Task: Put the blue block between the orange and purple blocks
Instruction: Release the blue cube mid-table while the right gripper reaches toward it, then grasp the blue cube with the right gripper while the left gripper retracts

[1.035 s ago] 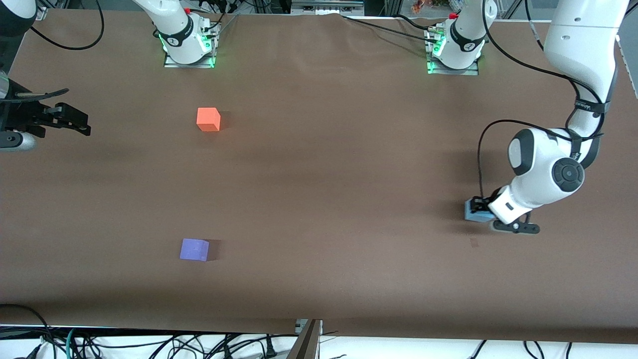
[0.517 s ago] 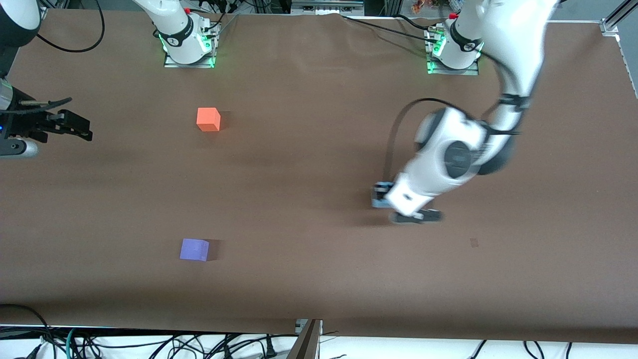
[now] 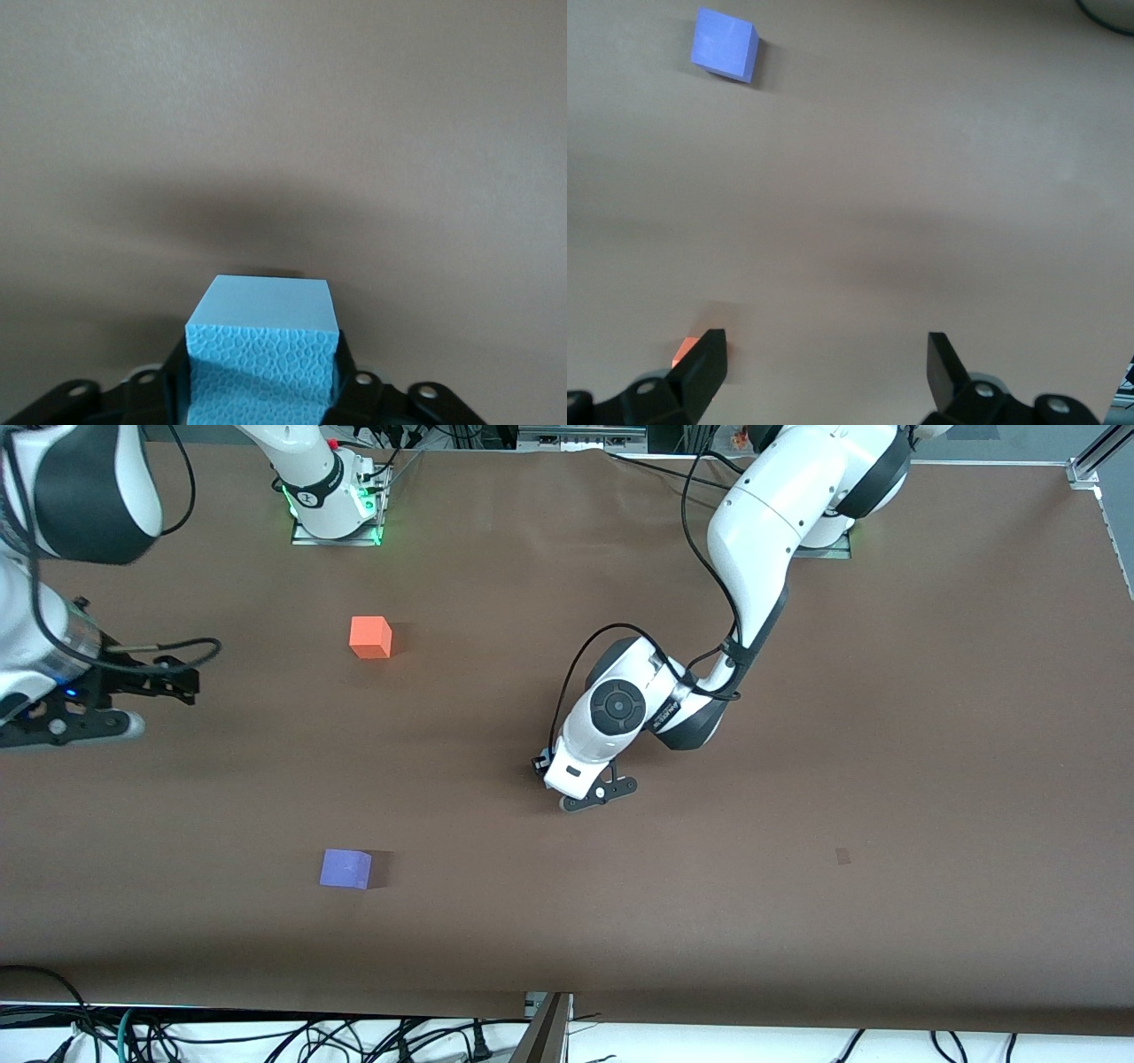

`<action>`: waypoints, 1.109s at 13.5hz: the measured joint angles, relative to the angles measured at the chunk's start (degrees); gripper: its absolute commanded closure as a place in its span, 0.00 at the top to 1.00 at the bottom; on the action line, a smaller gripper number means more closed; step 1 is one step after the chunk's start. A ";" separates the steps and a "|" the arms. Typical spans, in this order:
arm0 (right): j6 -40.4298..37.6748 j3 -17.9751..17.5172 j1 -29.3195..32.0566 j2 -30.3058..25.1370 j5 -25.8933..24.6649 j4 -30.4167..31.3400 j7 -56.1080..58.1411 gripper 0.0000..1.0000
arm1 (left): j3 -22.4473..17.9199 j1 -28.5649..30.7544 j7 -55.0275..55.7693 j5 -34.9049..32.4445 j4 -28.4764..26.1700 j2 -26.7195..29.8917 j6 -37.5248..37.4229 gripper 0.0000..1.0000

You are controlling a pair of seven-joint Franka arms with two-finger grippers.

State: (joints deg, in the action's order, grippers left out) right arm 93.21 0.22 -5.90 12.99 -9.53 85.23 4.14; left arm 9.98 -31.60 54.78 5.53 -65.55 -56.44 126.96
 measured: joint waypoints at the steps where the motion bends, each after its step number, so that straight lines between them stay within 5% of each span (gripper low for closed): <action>1: 0.13 0.01 -0.04 0.37 1.00 -0.01 -0.01 1.00 | -0.31 0.19 0.00 -0.01 0.74 0.15 -0.51 1.00; 8: 5.13 -0.05 -0.91 4.33 9.42 0.02 -5.20 1.00 | -1.17 10.98 -1.35 -0.29 4.02 9.41 -17.59 1.00; 15: 12.09 -0.60 -16.23 10.34 9.55 -0.03 -12.83 1.00 | -0.97 27.47 -22.46 -0.27 1.78 26.39 -38.11 1.00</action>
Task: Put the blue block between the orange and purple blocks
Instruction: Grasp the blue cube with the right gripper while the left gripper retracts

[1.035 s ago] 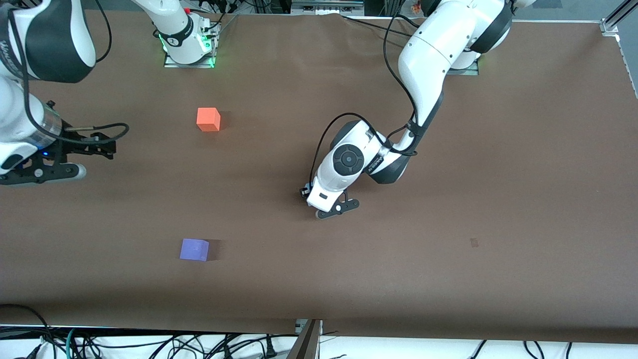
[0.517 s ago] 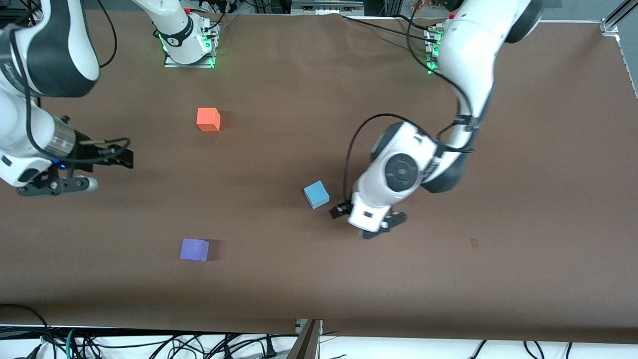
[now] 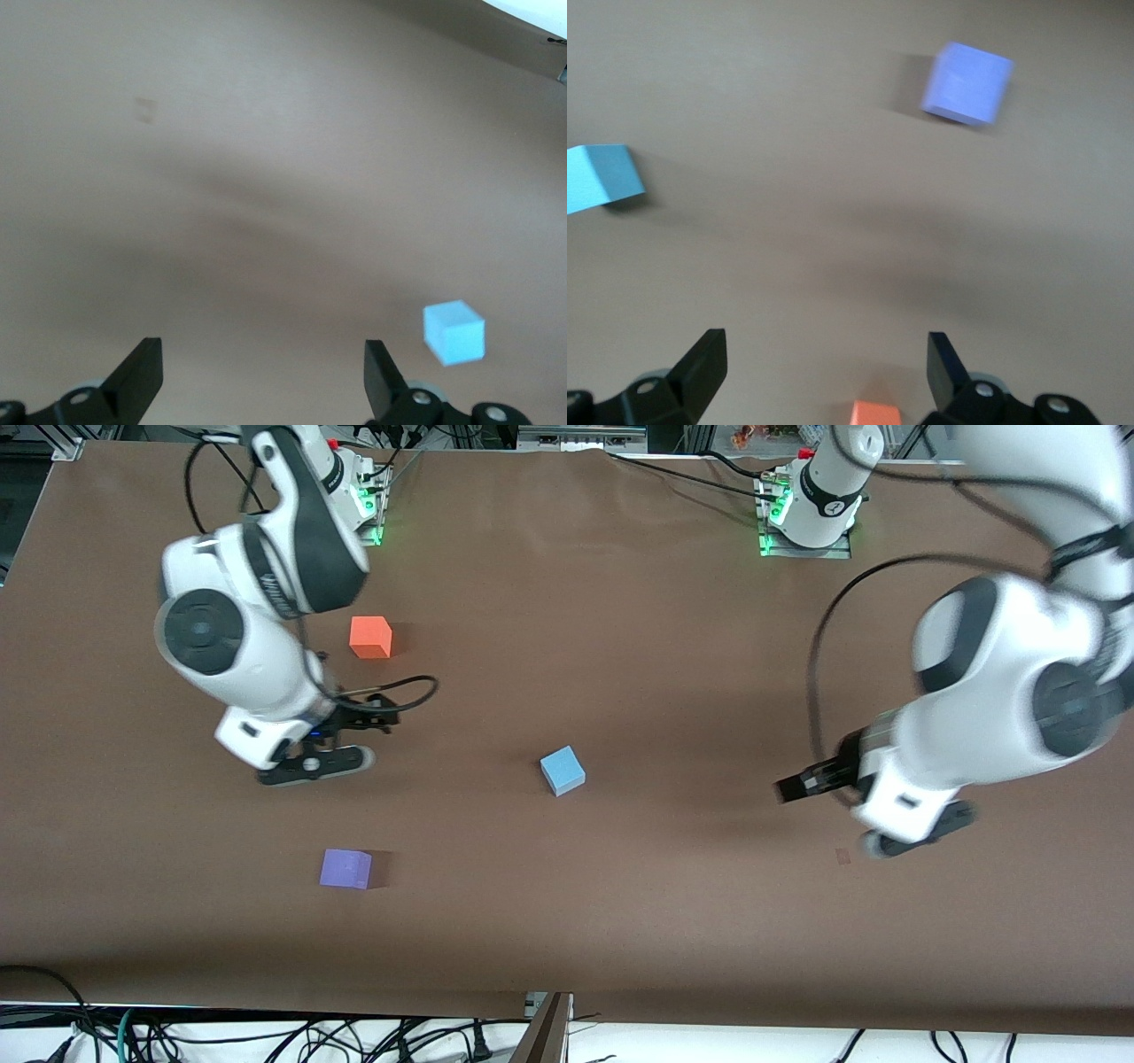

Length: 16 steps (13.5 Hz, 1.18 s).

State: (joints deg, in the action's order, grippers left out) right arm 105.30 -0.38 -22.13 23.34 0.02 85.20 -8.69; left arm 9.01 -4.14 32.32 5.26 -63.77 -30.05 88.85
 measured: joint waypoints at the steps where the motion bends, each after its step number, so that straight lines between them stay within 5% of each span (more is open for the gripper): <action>1: 2.69 -0.07 -1.20 1.35 0.04 0.02 0.00 1.00 | 0.00 1.79 -1.66 0.05 -2.03 3.46 -1.97 1.00; 7: 22.74 -0.96 -9.54 12.54 0.17 -0.73 0.01 1.00 | -0.04 6.44 -3.99 -2.38 -22.89 23.08 -3.82 1.00; 11: 29.83 -1.29 -13.86 17.55 0.19 -3.40 -0.25 1.00 | -0.11 9.13 -7.06 -4.33 -37.40 31.50 4.49 1.00; 16: 36.64 -1.55 -18.91 23.51 0.19 -3.71 -3.71 1.00 | -0.16 11.18 -12.40 -5.06 -34.15 28.37 8.24 1.00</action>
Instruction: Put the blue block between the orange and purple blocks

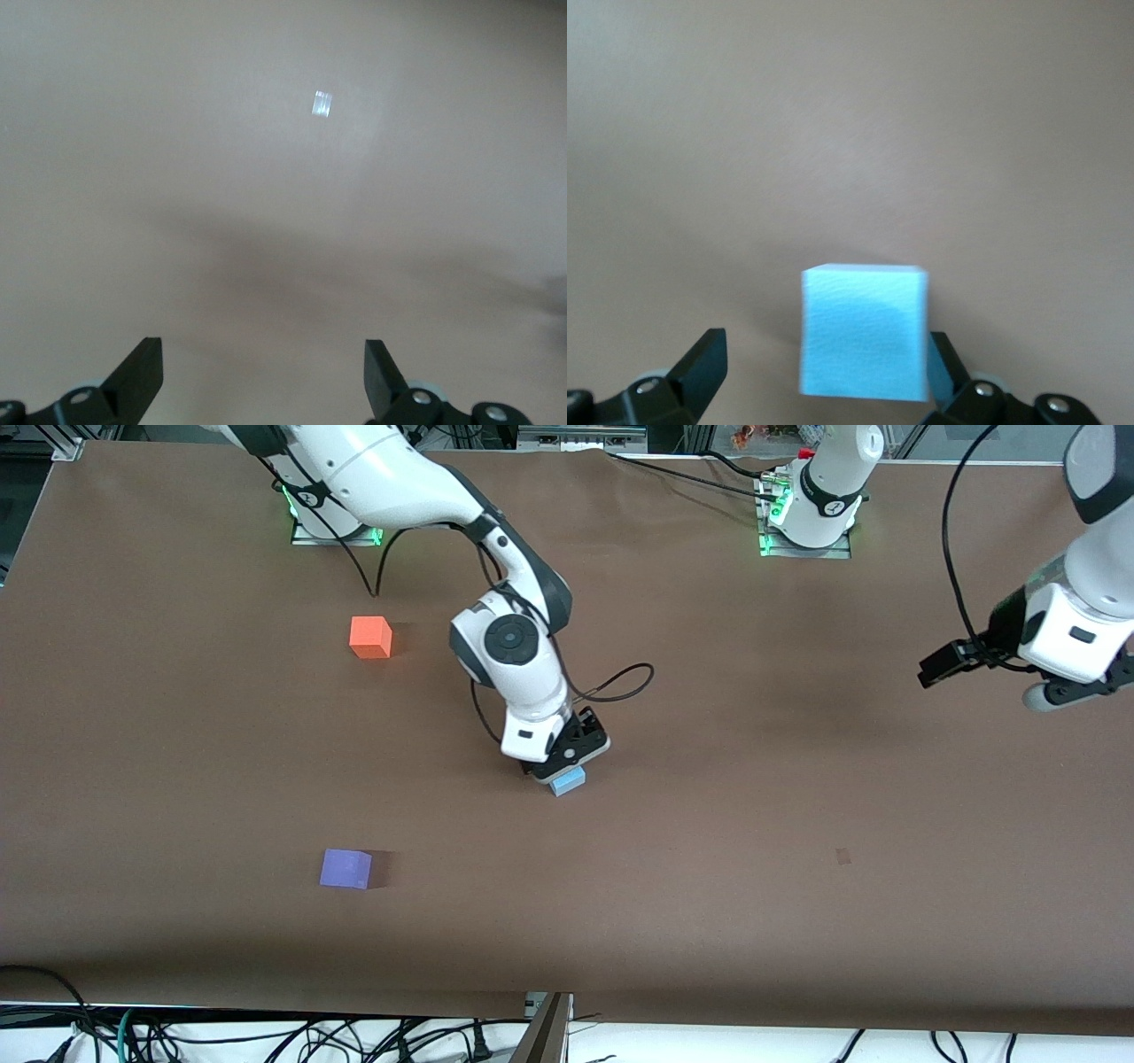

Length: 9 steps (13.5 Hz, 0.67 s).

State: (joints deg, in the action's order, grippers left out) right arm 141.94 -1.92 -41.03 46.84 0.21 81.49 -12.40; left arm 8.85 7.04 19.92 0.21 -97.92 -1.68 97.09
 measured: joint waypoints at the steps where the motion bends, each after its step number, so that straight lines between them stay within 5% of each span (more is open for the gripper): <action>1: 0.44 0.03 -0.46 0.69 -0.02 -0.14 -0.15 1.00 | 0.07 0.03 -0.58 0.00 1.78 -0.91 0.00 1.00; 7: 0.50 0.37 -0.48 0.91 -0.06 -0.55 0.18 1.00 | 2.36 -0.69 -6.24 0.00 3.69 -1.87 -1.21 1.00; 9: 0.50 0.65 -0.35 0.91 -0.07 -0.98 0.36 1.00 | -1.35 -3.99 -10.44 0.00 3.67 -1.78 -1.25 1.00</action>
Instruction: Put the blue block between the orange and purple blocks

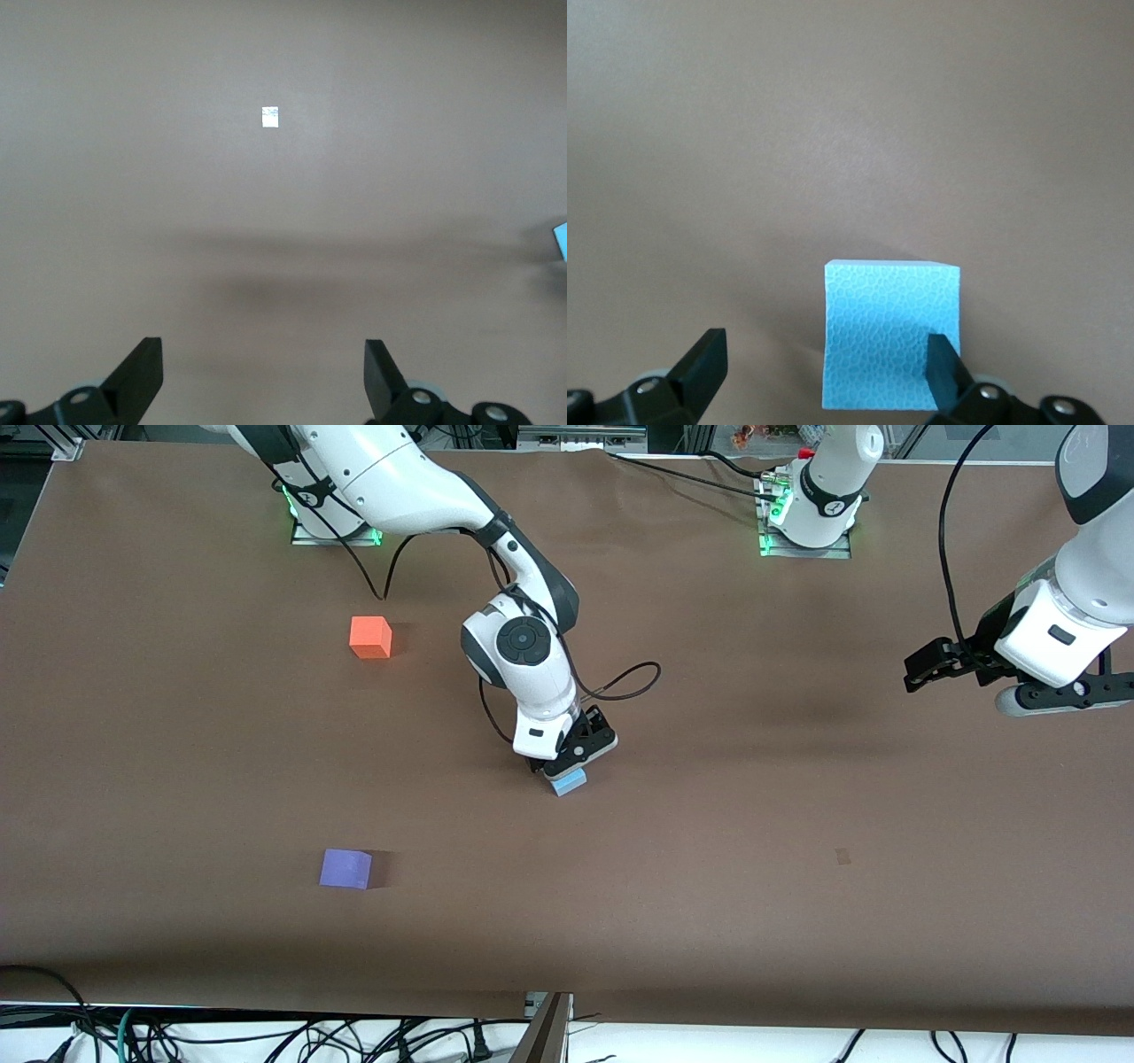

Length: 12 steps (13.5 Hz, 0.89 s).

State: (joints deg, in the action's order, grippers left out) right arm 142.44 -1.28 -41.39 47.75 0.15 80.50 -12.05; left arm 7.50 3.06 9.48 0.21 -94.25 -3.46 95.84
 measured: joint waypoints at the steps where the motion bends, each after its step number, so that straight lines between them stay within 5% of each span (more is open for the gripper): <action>1: -0.01 0.11 0.13 -0.01 0.00 -0.63 0.06 1.00 | -3.79 -3.02 -1.36 0.03 -0.07 0.21 -0.13 1.00; 3: -0.23 0.19 0.23 -0.02 0.00 -1.94 0.12 1.00 | -8.52 -6.59 -2.36 0.09 -1.08 1.53 -0.77 1.00; 12: -0.68 0.22 0.21 1.40 -2.96 -2.17 1.11 1.00 | -8.23 -7.73 -2.09 0.04 1.23 4.81 -3.97 1.00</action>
State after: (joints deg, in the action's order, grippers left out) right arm 141.76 -1.06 -41.18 49.15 -2.81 78.33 -10.93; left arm -0.73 -4.67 7.40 0.25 -93.02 1.35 91.87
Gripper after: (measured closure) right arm 0.000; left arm 0.000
